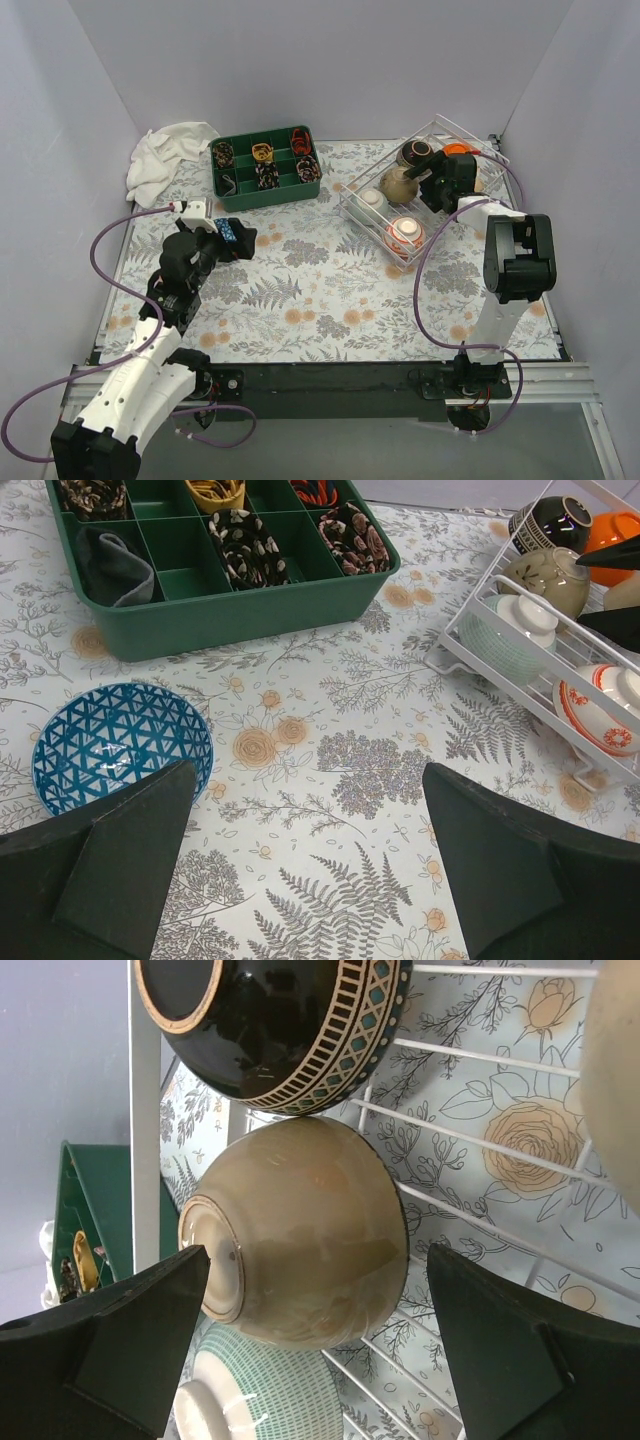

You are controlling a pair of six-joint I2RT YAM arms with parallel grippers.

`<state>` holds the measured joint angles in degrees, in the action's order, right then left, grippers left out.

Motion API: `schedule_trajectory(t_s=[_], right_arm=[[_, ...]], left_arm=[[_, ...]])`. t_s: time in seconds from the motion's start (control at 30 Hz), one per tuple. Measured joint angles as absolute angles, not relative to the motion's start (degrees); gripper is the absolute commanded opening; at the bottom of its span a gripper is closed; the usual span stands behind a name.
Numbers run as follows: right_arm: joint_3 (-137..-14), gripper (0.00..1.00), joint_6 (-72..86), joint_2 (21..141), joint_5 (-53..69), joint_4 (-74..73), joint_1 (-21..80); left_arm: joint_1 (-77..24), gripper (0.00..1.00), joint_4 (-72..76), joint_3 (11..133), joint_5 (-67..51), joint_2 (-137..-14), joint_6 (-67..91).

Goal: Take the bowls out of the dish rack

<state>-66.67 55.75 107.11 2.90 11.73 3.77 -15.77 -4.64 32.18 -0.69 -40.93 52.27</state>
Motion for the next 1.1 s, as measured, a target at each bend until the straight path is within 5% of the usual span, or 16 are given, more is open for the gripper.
schedule_trajectory(t_s=[0.67, 0.87, 1.1], right_arm=[[-68.40, 0.94, 54.78, 111.04, 4.93, 15.46, 4.19], [-68.40, 0.77, 54.70, 111.09, 6.55, 15.59, 3.97], [-67.42, 0.45, 54.35, 110.72, 6.72, 17.02, 3.86]], left_arm=[[-15.77, 0.98, -4.64, 32.18, -1.74, -42.28, 52.25], [-15.77, 0.98, -4.64, 32.18, -2.15, -42.61, 52.23], [-15.77, 0.98, -4.64, 32.18, -2.42, -42.61, 52.23]])
